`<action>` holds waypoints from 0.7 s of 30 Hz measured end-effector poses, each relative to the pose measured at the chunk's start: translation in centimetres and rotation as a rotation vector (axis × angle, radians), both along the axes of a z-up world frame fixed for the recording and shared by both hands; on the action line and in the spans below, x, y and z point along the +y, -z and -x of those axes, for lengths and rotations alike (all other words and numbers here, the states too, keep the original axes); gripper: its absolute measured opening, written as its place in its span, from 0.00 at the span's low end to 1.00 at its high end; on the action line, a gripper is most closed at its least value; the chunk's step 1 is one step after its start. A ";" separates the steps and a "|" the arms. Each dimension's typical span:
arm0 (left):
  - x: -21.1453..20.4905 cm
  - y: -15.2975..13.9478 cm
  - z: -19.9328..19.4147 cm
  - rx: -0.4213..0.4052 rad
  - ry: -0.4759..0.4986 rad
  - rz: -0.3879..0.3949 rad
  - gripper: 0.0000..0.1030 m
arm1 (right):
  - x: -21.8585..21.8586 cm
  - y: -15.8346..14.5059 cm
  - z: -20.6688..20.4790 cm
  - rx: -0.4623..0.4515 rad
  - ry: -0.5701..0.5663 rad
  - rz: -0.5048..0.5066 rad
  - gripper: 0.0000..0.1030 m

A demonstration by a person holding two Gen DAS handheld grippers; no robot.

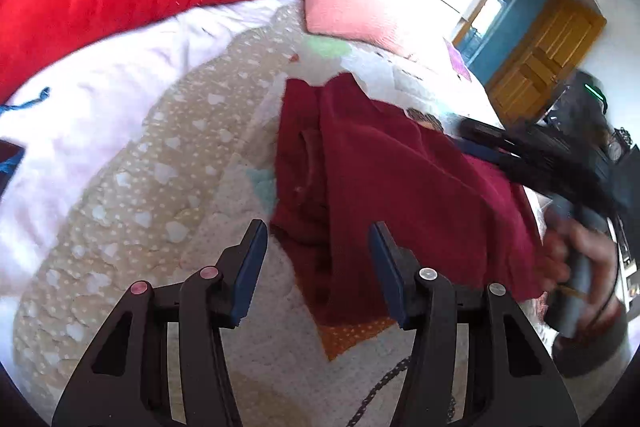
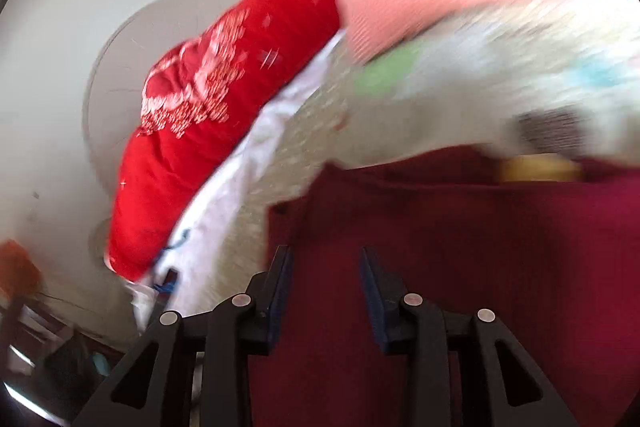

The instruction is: Fold small clothes

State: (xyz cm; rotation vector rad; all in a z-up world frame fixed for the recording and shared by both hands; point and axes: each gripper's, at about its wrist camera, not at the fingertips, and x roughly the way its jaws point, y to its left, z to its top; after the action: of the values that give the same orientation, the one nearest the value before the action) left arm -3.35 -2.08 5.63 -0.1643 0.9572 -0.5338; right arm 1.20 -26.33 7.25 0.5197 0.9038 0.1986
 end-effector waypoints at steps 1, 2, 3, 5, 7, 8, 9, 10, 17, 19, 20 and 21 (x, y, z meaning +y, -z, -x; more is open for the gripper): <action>-0.2 0.4 0.0 0.012 0.008 -0.001 0.51 | -1.7 -1.0 2.3 -0.021 0.038 0.063 0.39; -0.6 0.7 0.0 0.023 0.016 -0.001 0.51 | -3.5 -2.0 4.7 -0.037 0.094 0.153 0.42; -1.1 0.9 0.1 0.033 0.025 -0.002 0.51 | -5.6 -2.9 7.3 -0.040 0.177 0.276 0.45; -2.1 1.3 0.1 0.036 0.033 -0.005 0.51 | -8.7 -3.7 10.7 -0.014 0.307 0.464 0.46; -3.0 1.6 0.2 0.025 0.050 -0.014 0.51 | -11.4 -2.4 12.6 0.066 0.332 0.508 0.46; -3.5 1.7 0.1 0.014 0.064 -0.033 0.51 | -12.0 -1.7 12.9 0.095 0.318 0.479 0.45; -3.9 1.8 0.1 -0.001 0.080 -0.068 0.51 | -12.5 -0.5 13.3 0.125 0.289 0.438 0.40; -4.1 1.9 0.0 -0.006 0.091 -0.090 0.44 | -12.6 0.3 13.4 0.137 0.262 0.422 0.18; -2.9 2.3 -0.7 0.024 0.122 -0.129 0.26 | -14.7 -0.4 16.1 0.049 0.310 0.337 0.07; -2.6 2.8 -0.7 0.048 0.103 -0.118 0.26 | -14.6 1.5 15.4 0.109 0.304 0.382 0.07; -2.5 2.6 -0.4 0.044 0.093 -0.120 0.26 | -14.7 2.1 15.5 0.124 0.310 0.357 0.07; -2.5 2.3 0.0 0.033 0.090 -0.128 0.26 | -15.1 1.9 16.4 0.100 0.342 0.317 0.07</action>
State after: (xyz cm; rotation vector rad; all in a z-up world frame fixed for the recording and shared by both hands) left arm -3.30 -4.57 3.33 -0.0152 1.0309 -0.5517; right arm -15.15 -41.47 5.34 0.3821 0.9085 -0.2802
